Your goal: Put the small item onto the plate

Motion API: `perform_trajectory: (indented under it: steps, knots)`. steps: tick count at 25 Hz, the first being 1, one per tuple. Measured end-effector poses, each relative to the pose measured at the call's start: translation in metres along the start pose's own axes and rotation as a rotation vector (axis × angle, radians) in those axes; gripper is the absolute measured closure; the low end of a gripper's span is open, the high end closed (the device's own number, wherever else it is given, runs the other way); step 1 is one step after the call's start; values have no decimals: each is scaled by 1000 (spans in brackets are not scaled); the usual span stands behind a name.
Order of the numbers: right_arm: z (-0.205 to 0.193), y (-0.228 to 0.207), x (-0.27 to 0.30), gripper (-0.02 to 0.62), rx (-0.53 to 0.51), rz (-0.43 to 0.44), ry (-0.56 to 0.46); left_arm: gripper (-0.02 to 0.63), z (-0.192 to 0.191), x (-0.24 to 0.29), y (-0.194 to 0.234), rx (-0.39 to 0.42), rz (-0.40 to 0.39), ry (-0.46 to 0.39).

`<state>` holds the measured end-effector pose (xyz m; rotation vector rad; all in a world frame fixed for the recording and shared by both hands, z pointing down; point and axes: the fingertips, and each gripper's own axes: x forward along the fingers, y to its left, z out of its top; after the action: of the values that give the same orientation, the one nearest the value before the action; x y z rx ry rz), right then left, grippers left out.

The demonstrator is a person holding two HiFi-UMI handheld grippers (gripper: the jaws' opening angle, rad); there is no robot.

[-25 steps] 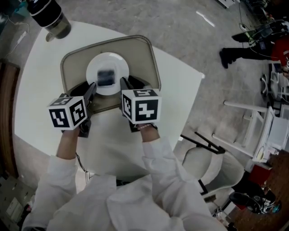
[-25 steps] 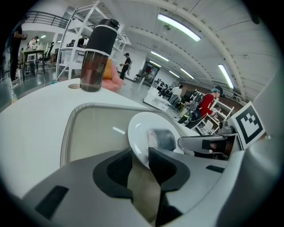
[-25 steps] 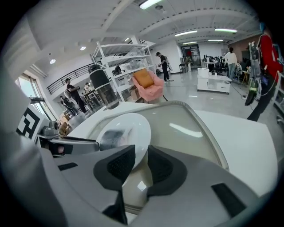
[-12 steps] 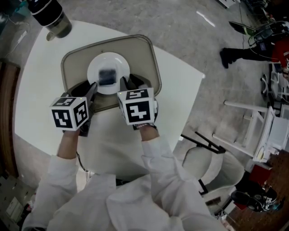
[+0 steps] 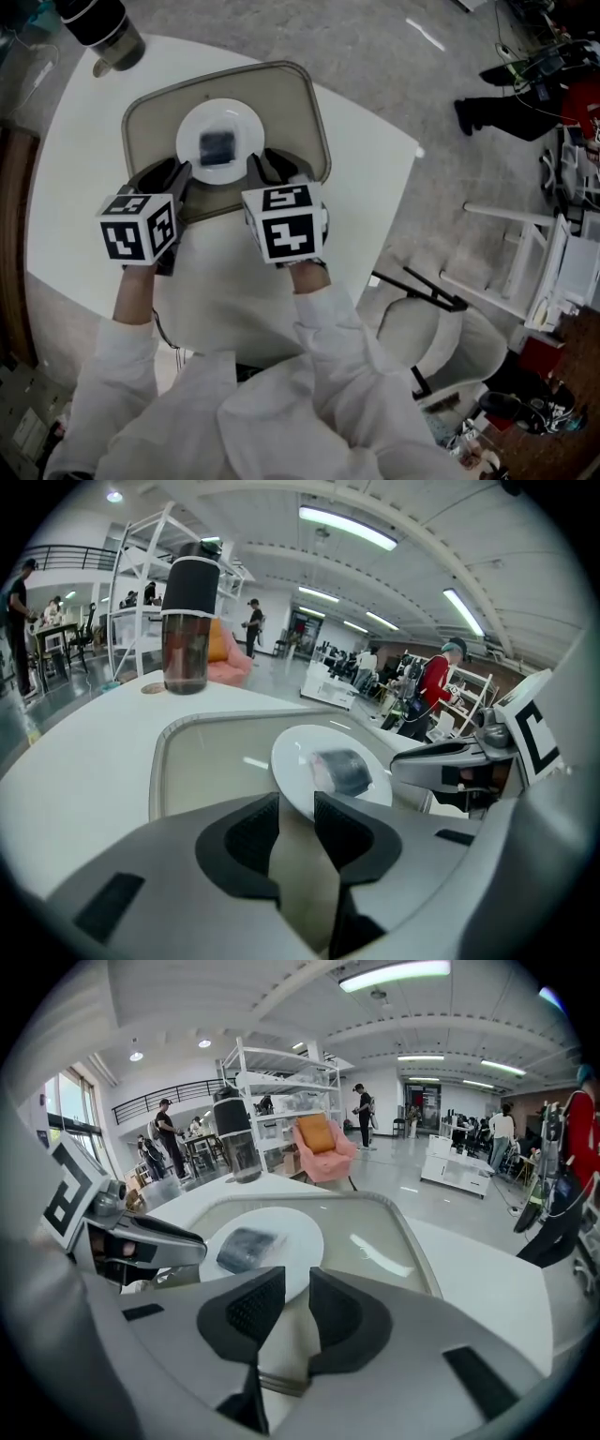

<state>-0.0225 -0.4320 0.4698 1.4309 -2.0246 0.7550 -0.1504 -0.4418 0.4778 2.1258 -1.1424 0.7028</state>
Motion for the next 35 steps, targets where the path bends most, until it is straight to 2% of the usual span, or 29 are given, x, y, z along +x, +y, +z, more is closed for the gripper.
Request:
perform_trajectory:
  steps: [5, 9, 13, 17, 22, 25, 35]
  knots:
    - [6, 13, -14, 519, -36, 73, -43, 500, 1, -13, 2, -22, -15, -44]
    - [18, 18, -38, 552, -44, 125, -131, 502, 9, -30, -13, -37, -48, -101]
    - [23, 23, -70, 573, -72, 159, -220, 507, 17, -56, -43, -47, -92, -187]
    - [19, 26, -105, 578, -75, 182, -265, 580, 14, -86, -75, -19, -111, -278]
    - [7, 23, -149, 580, -73, 207, -317, 592, -6, -114, -117, -2, -143, -314]
    - [-3, 23, -172, 580, -75, 244, -329, 592, -16, -130, -140, -4, -131, -343]
    - [-37, 59, -254, 580, -181, 381, -352, 592, -52, -185, -204, -8, -84, -402]
